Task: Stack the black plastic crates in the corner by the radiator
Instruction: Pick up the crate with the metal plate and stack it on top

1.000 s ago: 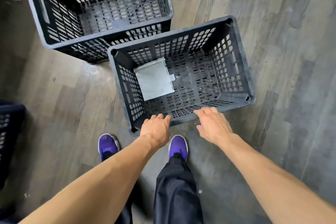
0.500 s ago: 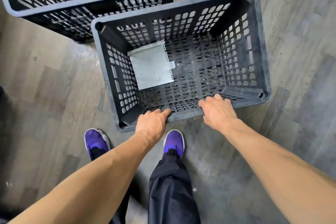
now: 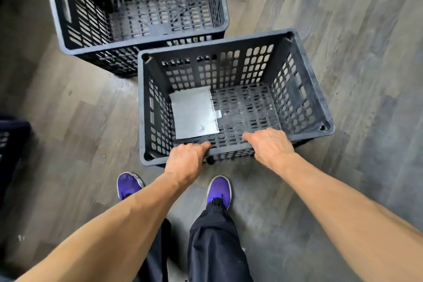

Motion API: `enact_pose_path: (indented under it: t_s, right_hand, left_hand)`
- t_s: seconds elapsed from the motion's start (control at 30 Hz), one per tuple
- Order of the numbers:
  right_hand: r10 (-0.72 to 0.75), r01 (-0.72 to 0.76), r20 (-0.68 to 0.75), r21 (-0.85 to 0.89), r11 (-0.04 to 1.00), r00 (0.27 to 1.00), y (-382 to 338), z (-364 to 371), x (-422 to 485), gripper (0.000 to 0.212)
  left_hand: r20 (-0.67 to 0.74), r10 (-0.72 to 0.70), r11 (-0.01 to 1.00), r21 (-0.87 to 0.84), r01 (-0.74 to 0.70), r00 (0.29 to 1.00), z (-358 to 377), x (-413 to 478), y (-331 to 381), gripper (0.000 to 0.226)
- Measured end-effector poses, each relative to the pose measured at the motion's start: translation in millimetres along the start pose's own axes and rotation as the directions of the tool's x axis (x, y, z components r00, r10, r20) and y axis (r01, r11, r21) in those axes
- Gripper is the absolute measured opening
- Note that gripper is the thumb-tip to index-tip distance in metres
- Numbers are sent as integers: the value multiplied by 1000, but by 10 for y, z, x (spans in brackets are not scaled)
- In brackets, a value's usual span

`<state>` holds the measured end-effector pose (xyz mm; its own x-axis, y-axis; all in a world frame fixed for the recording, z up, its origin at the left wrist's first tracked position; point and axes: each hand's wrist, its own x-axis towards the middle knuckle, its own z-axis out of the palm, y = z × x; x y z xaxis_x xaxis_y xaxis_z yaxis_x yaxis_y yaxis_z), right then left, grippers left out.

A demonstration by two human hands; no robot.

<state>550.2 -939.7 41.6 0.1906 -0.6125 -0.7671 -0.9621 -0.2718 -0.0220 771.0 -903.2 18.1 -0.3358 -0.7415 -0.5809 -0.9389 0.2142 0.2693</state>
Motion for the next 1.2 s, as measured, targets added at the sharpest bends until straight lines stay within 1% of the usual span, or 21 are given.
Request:
enact_pose_path:
  t_s: [0.07,0.2,0.43,0.57,0.7,0.77,0.8,0.83,0.93,1.03,1.2]
  right_hand:
    - [-40,40,15,-12,999,999,-19,-105,-102,56]
    - [-97,97,19,-57,994,995,-106,-222,-375,44]
    - [-147,147,2,-70,987,989,-434,-553,-996,36]
    - [-182,180,-21,-76,981,983,-698,-884,-1294,46]
    - [-215,210,-56,-90,974,975,-1073,-1231,-1593,47]
    - [-244,237,-62,-105,966,968,-1295,-1400,-1755,34]
    - [-263,255,-59,-119,960,963,-1452,-1521,-1856,26]
    - [-273,264,-56,-128,956,960,-1554,-1600,-1926,23]
    - [-315,297,-82,-178,938,946,-1979,-1857,-2143,24]
    - [-360,328,-124,-219,919,925,-2396,-2053,-2282,31]
    - [-430,374,-146,-304,876,891,-3153,-2373,-2425,28]
  left_hand:
    - [0,3,1000,3,-3,1000,-95,-130,23,18]
    - [19,3,1000,19,-3,1000,-256,-458,67,13]
    - [-8,-28,999,21,28,1000,-624,-1152,42,9]
    - [-36,-53,998,38,54,998,-1010,-1582,-2,14]
    - [-48,-102,994,39,104,994,-1369,-2068,-151,20]
    - [-57,-117,993,20,118,992,-1497,-2334,-268,18]
    - [-74,-126,992,2,126,989,-1575,-2503,-360,14]
    - [-91,-128,992,-6,128,988,-1629,-2614,-415,10]
    - [-138,-157,987,-37,154,978,-1794,-3054,-659,6]
    - [-191,-197,980,-66,188,962,-1872,-3439,-940,6]
    - [-258,-247,968,-103,228,934,-2001,-4029,-1473,9]
